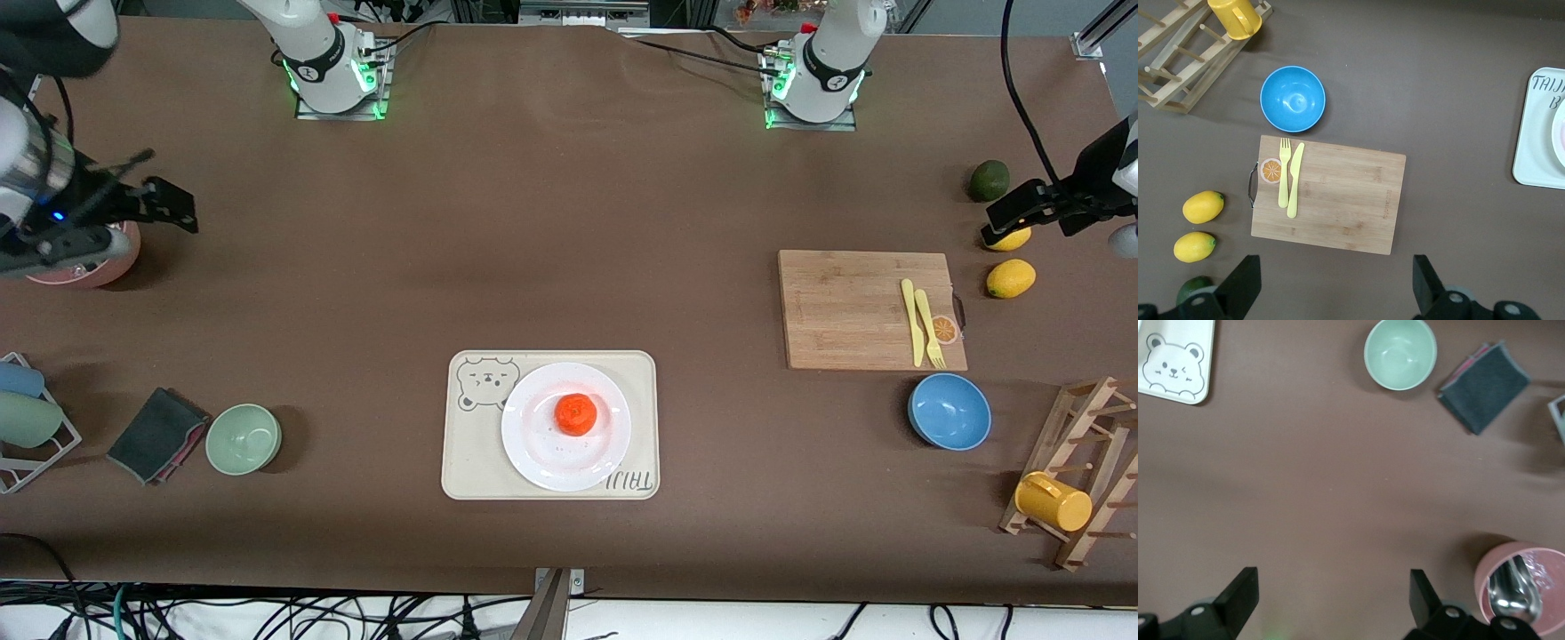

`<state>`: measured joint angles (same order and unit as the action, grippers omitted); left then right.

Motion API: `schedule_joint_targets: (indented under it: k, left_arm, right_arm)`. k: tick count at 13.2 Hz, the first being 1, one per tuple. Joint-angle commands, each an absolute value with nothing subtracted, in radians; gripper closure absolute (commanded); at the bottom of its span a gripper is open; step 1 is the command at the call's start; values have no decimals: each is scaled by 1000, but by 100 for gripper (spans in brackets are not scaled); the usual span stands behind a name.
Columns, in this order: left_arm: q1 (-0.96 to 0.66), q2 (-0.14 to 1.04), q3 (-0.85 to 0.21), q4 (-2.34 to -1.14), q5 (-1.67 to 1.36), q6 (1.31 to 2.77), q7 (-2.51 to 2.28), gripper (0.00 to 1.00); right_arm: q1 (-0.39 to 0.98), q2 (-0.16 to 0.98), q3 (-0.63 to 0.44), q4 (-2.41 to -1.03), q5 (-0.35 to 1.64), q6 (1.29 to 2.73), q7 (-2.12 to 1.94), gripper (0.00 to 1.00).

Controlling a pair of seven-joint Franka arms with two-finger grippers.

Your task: Place orange and plate with both arms

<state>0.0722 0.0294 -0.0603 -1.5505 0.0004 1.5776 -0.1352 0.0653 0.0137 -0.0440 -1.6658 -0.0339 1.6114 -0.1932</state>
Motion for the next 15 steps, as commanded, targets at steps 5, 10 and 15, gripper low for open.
schedule_joint_targets:
  k: [5,10,15]
  left_arm:
    - [72,40,-58,-1523,-18,1560,-121,0]
    - [72,40,-58,-1523,-18,1560,-121,0]
    - [72,40,-60,-1523,-18,1560,-121,0]
  right_arm:
    - [80,-28,-60,-1695,-32,1557,-72,0]
    - [86,0,-54,-1654,-55,1574,-80,0]
    - [84,0,-57,-1658,-25,1617,-68,0]
